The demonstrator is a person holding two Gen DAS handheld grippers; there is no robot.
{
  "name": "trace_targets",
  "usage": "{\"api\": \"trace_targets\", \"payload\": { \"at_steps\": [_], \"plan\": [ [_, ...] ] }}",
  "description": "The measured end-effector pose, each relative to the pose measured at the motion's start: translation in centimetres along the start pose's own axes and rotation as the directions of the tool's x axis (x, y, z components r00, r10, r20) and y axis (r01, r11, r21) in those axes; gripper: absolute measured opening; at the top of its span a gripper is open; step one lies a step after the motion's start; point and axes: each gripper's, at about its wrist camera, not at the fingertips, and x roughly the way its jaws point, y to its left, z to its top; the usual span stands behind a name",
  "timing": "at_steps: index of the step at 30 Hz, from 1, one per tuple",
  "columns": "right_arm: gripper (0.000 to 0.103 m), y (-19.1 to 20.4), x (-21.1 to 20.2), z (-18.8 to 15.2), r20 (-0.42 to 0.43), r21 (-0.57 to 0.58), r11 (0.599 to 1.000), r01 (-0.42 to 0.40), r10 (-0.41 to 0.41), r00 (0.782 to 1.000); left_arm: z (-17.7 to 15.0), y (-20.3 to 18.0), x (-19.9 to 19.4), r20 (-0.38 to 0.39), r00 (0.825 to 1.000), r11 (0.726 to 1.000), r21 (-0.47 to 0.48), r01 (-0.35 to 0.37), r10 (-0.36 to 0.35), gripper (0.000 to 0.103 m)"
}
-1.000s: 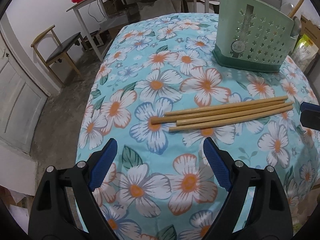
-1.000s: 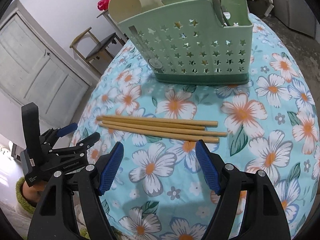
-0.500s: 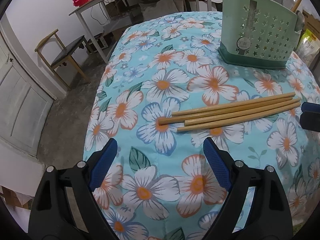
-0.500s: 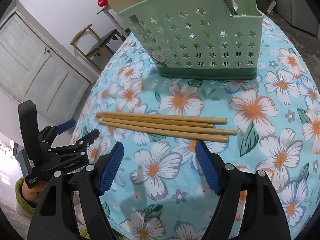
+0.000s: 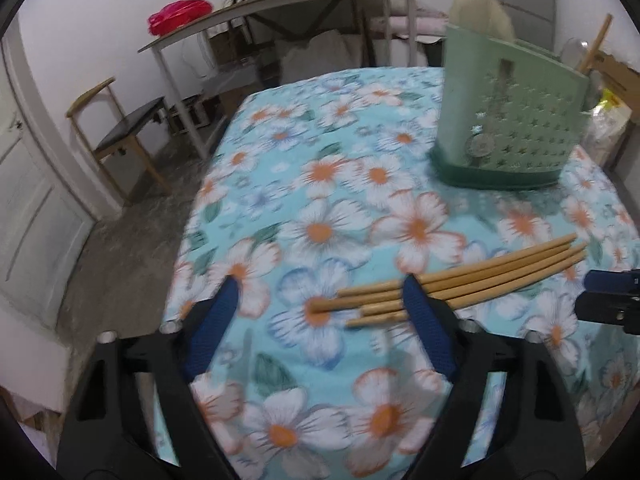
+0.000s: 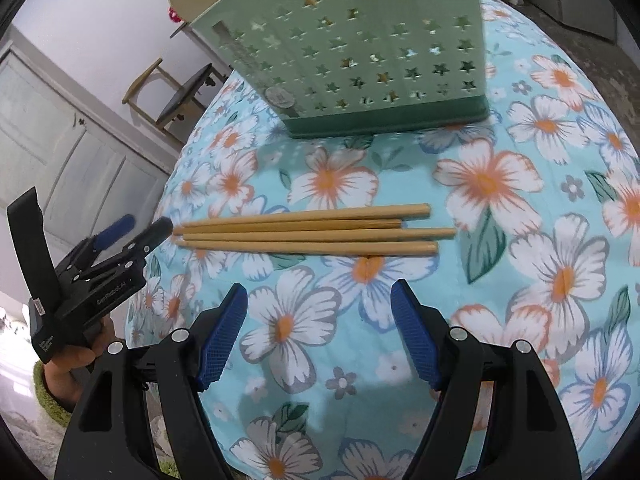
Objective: Organize utensils
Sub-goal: 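Move both open tools down toward the remaining chopsticks, then close the left tool on one of the remaining chopsticks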
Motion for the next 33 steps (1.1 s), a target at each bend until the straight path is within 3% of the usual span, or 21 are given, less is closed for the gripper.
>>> {"api": "trace_targets", "payload": {
  "at_steps": [3,5,7,10,12,18,21,25,29,33],
  "plan": [
    [0.071,-0.8,-0.6,-0.1,0.023,0.025,1.000,0.009,-0.010,1.000,-0.2,-1.4,-0.3,0.031,0.993,0.993,0.036,0.109,-0.110,0.048],
    [0.069,-1.7,-1.1,0.0,0.045,0.062,0.998,0.017,-0.019,0.999,-0.4,-3.1,-0.5,0.050,0.984,0.980,0.108,0.165,-0.171,0.040],
    [0.064,-2.8,-1.6,0.0,0.069,0.106,0.994,0.017,-0.024,0.997,-0.8,-4.7,-0.3,0.060,0.978,0.965,0.187,0.185,-0.199,0.028],
    [0.061,-4.5,-2.2,0.2,0.089,0.173,0.985,0.006,-0.022,0.996,-1.5,-6.7,1.2,0.005,0.979,0.942,0.274,0.193,-0.203,0.015],
    [0.061,-5.2,-2.6,0.2,0.099,0.199,0.980,0.005,-0.025,0.995,-1.9,-7.2,1.5,-0.003,0.977,0.933,0.295,0.204,-0.213,0.012],
    [0.060,-6.5,-2.8,0.0,0.105,0.225,0.974,0.000,-0.024,0.994,-3.6,-7.5,1.1,-0.078,0.967,0.905,0.340,0.255,-0.243,0.012],
    [0.060,-6.6,-2.7,0.1,0.106,0.222,0.975,-0.002,-0.022,0.994,-4.2,-7.4,0.8,-0.068,0.968,0.903,0.348,0.251,-0.242,0.011],
    [0.060,-6.7,-3.1,0.3,0.128,0.221,0.975,0.002,-0.031,0.991,-3.5,-7.3,-0.4,-0.055,0.945,0.890,0.325,0.321,-0.321,0.011],
    [0.060,-7.3,-3.5,0.3,0.141,0.237,0.971,0.008,-0.042,0.989,-3.0,-9.2,-1.1,0.006,0.946,0.848,0.446,0.287,-0.324,0.017],
    [0.060,-7.5,-3.6,0.2,0.140,0.242,0.970,0.010,-0.045,0.989,-3.8,-12.6,-0.3,0.049,0.970,0.761,0.630,0.155,-0.238,0.019]
  ]
}}
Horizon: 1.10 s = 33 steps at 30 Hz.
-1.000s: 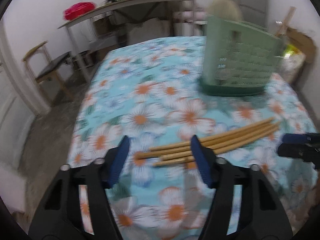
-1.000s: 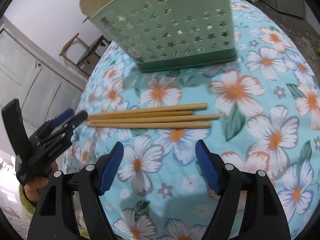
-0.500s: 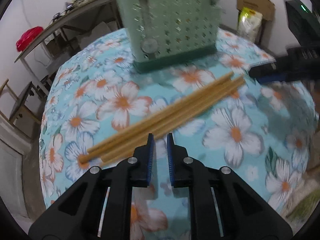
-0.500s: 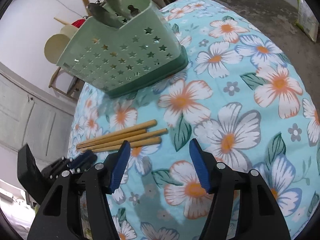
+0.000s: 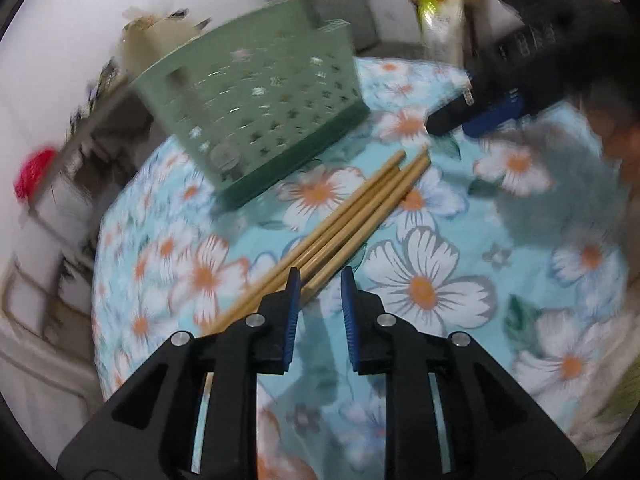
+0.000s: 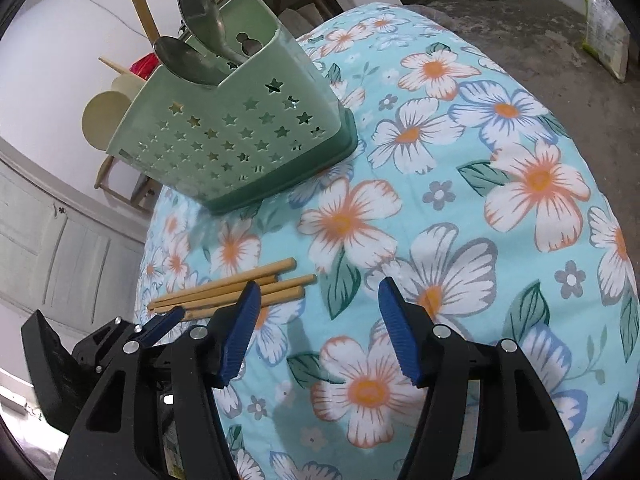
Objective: Organize utensils
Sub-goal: 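Close the left tool on one of the remaining chopsticks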
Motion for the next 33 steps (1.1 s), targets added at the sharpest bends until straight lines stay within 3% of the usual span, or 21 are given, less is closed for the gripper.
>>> {"api": "trace_targets", "payload": {
  "at_steps": [2,6,8,16,20,23,26,28,33],
  "plan": [
    [0.060,0.1,0.0,0.0,0.000,-0.003,1.000,0.003,-0.003,1.000,0.1,-1.2,0.6,-0.002,0.999,0.994,0.103,-0.036,0.037,0.019],
    [0.060,0.1,0.0,0.1,0.002,0.005,1.000,0.000,0.000,1.000,-0.1,-3.6,1.2,0.039,0.993,0.940,0.320,-0.118,0.111,0.010],
    [0.060,0.0,0.0,0.1,0.006,0.010,1.000,-0.001,0.001,1.000,-0.3,-4.1,1.3,0.055,0.990,0.915,0.379,-0.138,0.127,0.009],
    [0.060,0.1,-0.7,0.0,0.016,0.001,1.000,-0.003,0.003,1.000,-0.6,-4.1,-0.2,0.044,0.996,0.918,0.385,-0.094,0.083,0.006],
    [0.060,0.4,-1.0,-0.1,0.020,-0.005,1.000,-0.009,0.009,1.000,-1.0,-3.6,-1.5,-0.017,1.000,0.951,0.309,-0.017,0.023,0.006],
    [0.060,0.7,-1.0,-0.3,0.015,-0.006,1.000,-0.024,0.024,1.000,-1.2,-1.2,-2.2,-0.106,0.988,0.990,0.078,0.120,-0.111,0.006],
    [0.058,1.1,-0.7,-0.6,-0.006,0.008,0.996,-0.091,0.091,0.996,-1.8,1.8,-1.9,-0.141,0.959,0.962,-0.158,0.224,-0.246,0.007],
    [0.054,1.3,0.1,-0.9,-0.040,0.045,0.986,-0.160,0.162,0.986,-2.3,2.8,-1.9,-0.140,0.948,0.938,-0.240,0.249,-0.287,0.008],
    [0.045,0.8,2.2,-1.0,-0.072,0.133,0.981,-0.141,0.151,0.986,-3.3,3.2,-2.4,-0.144,0.953,0.934,-0.283,0.219,-0.267,0.008]
  ]
}}
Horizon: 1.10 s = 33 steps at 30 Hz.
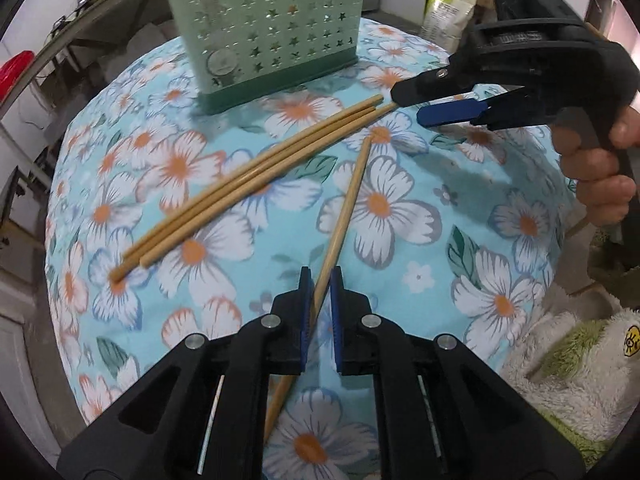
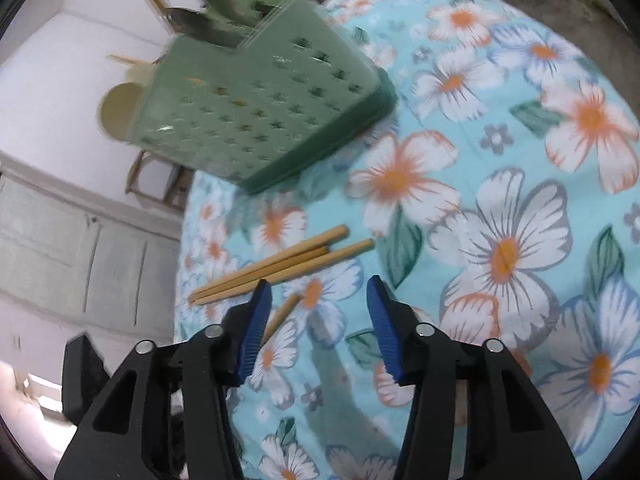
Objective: Organize utensils
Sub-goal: 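Close the left tool on one of the remaining chopsticks, then close the right tool on another bamboo chopstick while the left tool holds its chopstick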
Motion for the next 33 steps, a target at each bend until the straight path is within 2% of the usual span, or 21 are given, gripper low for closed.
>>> {"api": "trace_targets", "payload": {
  "at_steps": [6,8,9,12,16,18,20,21,22,25,27,33],
  "plan": [
    [0.034,-1.4,1.0,1.0,0.042,0.135,0.990,-0.042,0.036,0.998,-1.4,-0.4,-0.9,-0.005,1.000,0.999,-0.028,-0.015,0.015,0.008],
    [0.024,-1.7,1.2,1.2,0.056,0.167,0.985,-0.044,0.035,0.998,-1.5,-0.2,-0.9,-0.005,1.000,0.999,-0.044,-0.009,0.009,0.008],
    [0.015,-1.9,1.3,1.3,0.063,0.181,0.983,-0.039,0.028,0.998,-1.5,-0.1,-0.9,-0.005,1.000,0.999,-0.054,-0.006,0.006,0.008],
    [0.014,-2.3,0.8,1.5,0.086,0.193,0.980,-0.048,0.032,0.996,-1.5,-0.1,-0.9,-0.003,1.000,0.998,-0.068,-0.005,0.005,0.009],
    [0.013,-2.7,-1.9,3.3,0.201,0.178,0.984,0.003,-0.040,0.979,-1.4,-0.1,-0.9,-0.003,1.000,0.998,-0.069,-0.006,0.006,0.009],
    [0.013,-3.1,-3.2,4.4,0.274,0.179,0.983,0.036,-0.085,0.958,-1.5,-0.2,-1.0,-0.004,1.000,0.998,-0.068,-0.006,0.006,0.009],
    [0.020,-3.7,-4.0,5.2,0.305,0.203,0.977,0.059,-0.120,0.945,-1.5,-0.2,-1.0,-0.004,1.000,0.997,-0.070,-0.006,0.005,0.009],
    [0.034,-4.1,-4.2,5.4,0.296,0.224,0.973,0.055,-0.122,0.947,-1.5,-0.2,-1.0,-0.004,1.000,0.997,-0.071,-0.005,0.005,0.009],
    [0.045,-4.3,-4.2,5.3,0.293,0.233,0.971,0.049,-0.118,0.949,-1.5,-0.2,-1.0,-0.003,1.000,0.997,-0.073,-0.005,0.005,0.009],
    [0.046,-4.2,-4.4,4.3,0.271,0.246,0.962,0.121,-0.188,0.944,-1.6,-0.1,-0.9,-0.004,1.000,0.997,-0.080,-0.003,0.003,0.011],
    [0.046,-4.4,-4.2,3.2,0.257,0.261,0.959,0.106,-0.175,0.950,-1.6,0.0,-0.8,-0.004,1.000,0.997,-0.079,-0.004,0.004,0.011],
    [0.043,-3.2,-2.1,3.2,0.206,0.219,0.969,0.117,-0.163,0.965,-1.5,0.1,-0.6,-0.008,1.000,0.998,-0.068,-0.005,0.004,0.011]
  ]
}}
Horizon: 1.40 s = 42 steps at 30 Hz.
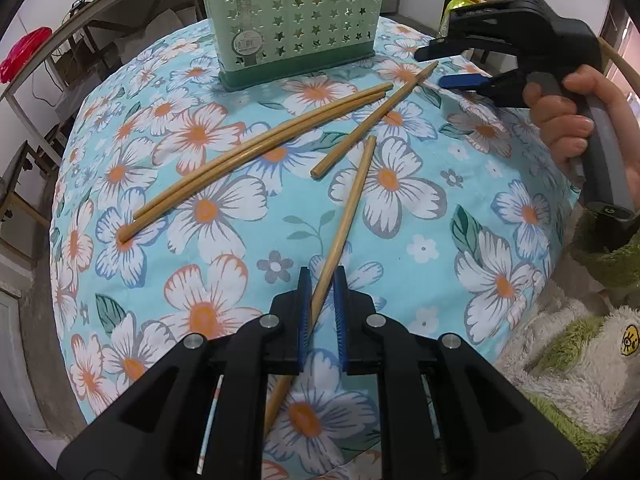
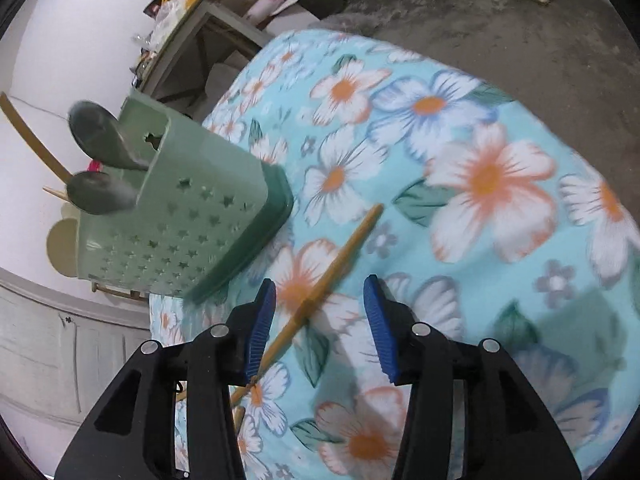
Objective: Organize utensils
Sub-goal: 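Close the right tool on another bamboo chopstick while the left tool holds its chopstick, then lift the left tool's chopstick toward the caddy while the right tool holds its chopstick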
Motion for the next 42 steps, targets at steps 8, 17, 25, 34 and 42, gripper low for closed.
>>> {"api": "trace_targets", "payload": {
  "at_steps": [8,17,25,34,42],
  "plan": [
    [0.019,1.5,2.1,1.0,0.066,-0.109,0.991,0.079,-0.072,0.995,0.1,-0.5,0.0,-0.004,1.000,1.000,-0.001,-0.013,0.013,0.013],
    [0.008,1.1,0.4,4.5,0.139,-0.231,0.959,0.165,-0.135,0.981,-0.3,-0.3,-0.3,-0.016,1.000,1.000,-0.004,0.001,-0.001,0.015],
    [0.006,2.1,0.0,2.9,0.009,-0.421,0.896,0.143,-0.154,0.988,0.1,0.1,0.3,-0.028,0.999,0.998,-0.053,0.017,-0.018,0.015],
    [0.006,2.2,-0.3,-3.5,-0.110,-0.445,0.892,0.079,-0.142,0.984,3.4,-0.2,0.9,-0.066,0.996,0.996,-0.066,0.063,-0.067,0.024],
    [0.007,2.2,-0.2,-3.3,-0.109,-0.447,0.891,0.082,-0.146,0.983,6.7,-1.6,3.8,-0.069,0.991,0.993,-0.051,0.108,-0.112,0.023]
  ]
}}
